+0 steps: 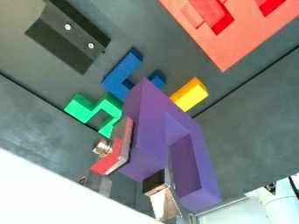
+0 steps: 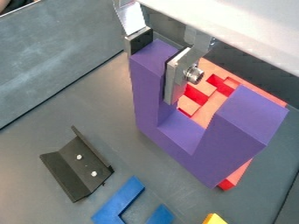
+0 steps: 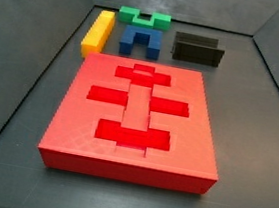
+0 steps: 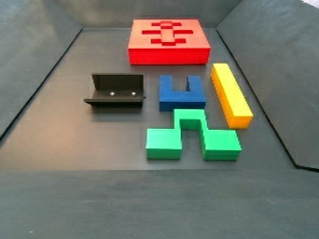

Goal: Pick up the purple object. Move up. Move to above the board. Insert the purple object.
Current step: Move to above the board, then insert the purple object.

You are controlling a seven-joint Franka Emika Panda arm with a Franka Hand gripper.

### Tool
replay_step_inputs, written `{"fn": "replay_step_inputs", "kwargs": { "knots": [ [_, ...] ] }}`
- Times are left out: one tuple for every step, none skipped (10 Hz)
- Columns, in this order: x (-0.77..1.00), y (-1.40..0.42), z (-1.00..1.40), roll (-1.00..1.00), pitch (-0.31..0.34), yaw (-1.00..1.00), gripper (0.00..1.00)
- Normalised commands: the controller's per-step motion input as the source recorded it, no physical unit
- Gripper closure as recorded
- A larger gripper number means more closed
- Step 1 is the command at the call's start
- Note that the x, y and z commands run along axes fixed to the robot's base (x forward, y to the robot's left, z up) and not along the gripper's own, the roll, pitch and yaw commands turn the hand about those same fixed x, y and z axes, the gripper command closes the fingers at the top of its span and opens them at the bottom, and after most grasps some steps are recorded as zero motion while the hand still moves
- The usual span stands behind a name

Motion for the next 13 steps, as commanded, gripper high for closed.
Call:
{"fn": "replay_step_inputs", "kwargs": {
  "knots": [
    [-0.20, -1.40, 0.37, -0.06, 0.153, -0.06, 1.00],
    [-0.21, -1.40, 0.34, -0.03, 0.137, -0.05, 1.00],
    [-0.18, -1.40, 0.35, 0.02, 0.097, -0.02, 1.00],
    [-0.15, -1.40, 0.34, -0.01, 0.101, 0.00, 1.00],
    [-0.08, -0.88, 0.23, 0.00, 0.105, 0.00, 1.00],
    [-0.02, -0.51, 0.14, 0.01, 0.107, 0.00, 1.00],
    [0.03, -0.29, 0.08, 0.00, 0.111, 0.00, 1.00],
    [0.03, -0.18, 0.06, 0.01, 0.111, 0.01, 1.00],
    [0.00, 0.00, -0.04, -0.02, -0.021, 0.00, 1.00],
    [0.00, 0.00, -0.07, -0.08, -0.077, 0.00, 1.00],
    [0.00, -0.02, -0.08, -0.03, -0.051, 0.00, 1.00],
    [0.03, -0.09, -0.13, 0.00, -0.041, 0.01, 1.00],
    [0.18, -0.54, -0.20, 0.12, 0.000, 0.03, 1.00]
  ]
}}
